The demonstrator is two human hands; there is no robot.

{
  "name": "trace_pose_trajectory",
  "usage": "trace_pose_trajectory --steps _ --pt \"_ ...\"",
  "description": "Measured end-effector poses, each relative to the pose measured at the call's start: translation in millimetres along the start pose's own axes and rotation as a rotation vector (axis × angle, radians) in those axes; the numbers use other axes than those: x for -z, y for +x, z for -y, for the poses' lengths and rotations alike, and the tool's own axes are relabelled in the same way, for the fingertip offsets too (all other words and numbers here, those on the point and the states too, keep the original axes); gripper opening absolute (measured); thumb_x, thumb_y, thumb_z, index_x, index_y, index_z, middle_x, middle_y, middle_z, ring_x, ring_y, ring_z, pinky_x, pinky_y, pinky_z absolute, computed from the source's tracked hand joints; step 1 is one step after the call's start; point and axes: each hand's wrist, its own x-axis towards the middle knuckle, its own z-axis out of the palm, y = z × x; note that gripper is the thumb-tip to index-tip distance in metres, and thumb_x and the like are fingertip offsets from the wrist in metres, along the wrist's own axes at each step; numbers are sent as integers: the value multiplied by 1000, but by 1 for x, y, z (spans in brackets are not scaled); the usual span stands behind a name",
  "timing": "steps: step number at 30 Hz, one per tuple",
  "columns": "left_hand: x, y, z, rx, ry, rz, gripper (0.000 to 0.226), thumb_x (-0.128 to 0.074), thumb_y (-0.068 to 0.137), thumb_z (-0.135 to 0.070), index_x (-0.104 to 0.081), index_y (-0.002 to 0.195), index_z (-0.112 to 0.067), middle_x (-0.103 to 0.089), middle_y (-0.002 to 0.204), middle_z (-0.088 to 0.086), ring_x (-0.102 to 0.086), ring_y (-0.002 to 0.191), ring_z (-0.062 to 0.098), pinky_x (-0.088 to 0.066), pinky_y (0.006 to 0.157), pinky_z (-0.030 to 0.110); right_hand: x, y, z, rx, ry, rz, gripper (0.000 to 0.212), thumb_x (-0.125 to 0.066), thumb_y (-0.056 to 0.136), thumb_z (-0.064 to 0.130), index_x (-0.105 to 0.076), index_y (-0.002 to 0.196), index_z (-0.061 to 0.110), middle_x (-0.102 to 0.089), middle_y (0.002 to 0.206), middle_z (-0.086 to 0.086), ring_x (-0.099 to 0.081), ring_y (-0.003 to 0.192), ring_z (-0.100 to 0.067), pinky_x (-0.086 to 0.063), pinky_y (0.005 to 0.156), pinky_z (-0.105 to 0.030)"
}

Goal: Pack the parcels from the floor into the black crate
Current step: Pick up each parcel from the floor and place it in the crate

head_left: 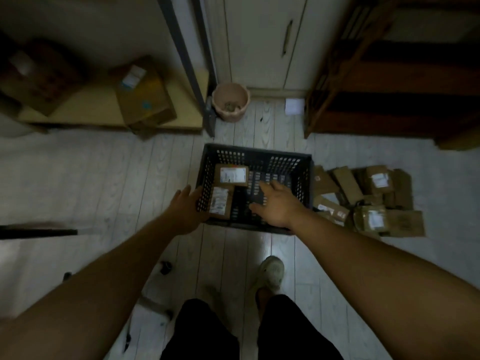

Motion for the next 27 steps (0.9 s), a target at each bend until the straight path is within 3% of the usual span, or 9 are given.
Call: trace_pose_trajectory --steps 4,8,11,18,27 --pt "8 -57 -17 -25 29 -54 78 -55 89 -41 -9 149 -23 -6 158 11 -2 144 29 -5 116 43 30 -65 5 -33 -12 -107 71 -46 89 55 -22 148 26 -24 153 -10 -26 137 -32 -27 112 -41" --pt "18 -106 -41 -137 34 -171 73 -63 85 -32 -25 146 -24 -24 152 13 -23 138 32 -21 112 42 45 -137 5 -103 -1 -267 72 -46 89 55 -19 149 24 -26 152 -8 -29 136 -31 -30 110 -42" --pt "27 -135 -61 -195 114 -133 80 -59 86 -43 -14 149 -24 -13 156 9 -15 142 29 -16 115 41 52 -190 2 -138 -17 -368 69 -49 88 54 -23 146 28 -32 148 -6 -35 132 -31 -33 104 -44" --pt "38 -197 -136 -369 135 -139 85 -58 86 -48 -7 150 -26 1 159 7 -1 145 30 -10 116 40 74 -296 -33 -259 -13 -507 76 -49 88 56 -17 150 26 -13 159 -4 -18 143 -29 -24 112 -44" --pt "-9 -254 -298 -584 244 -150 81 -54 88 -47 -4 149 -27 2 159 8 4 145 30 -8 118 43 103 -427 -145 -407 7 -598 78 -48 87 60 -16 150 27 -9 159 -2 -17 144 -24 -24 112 -39"
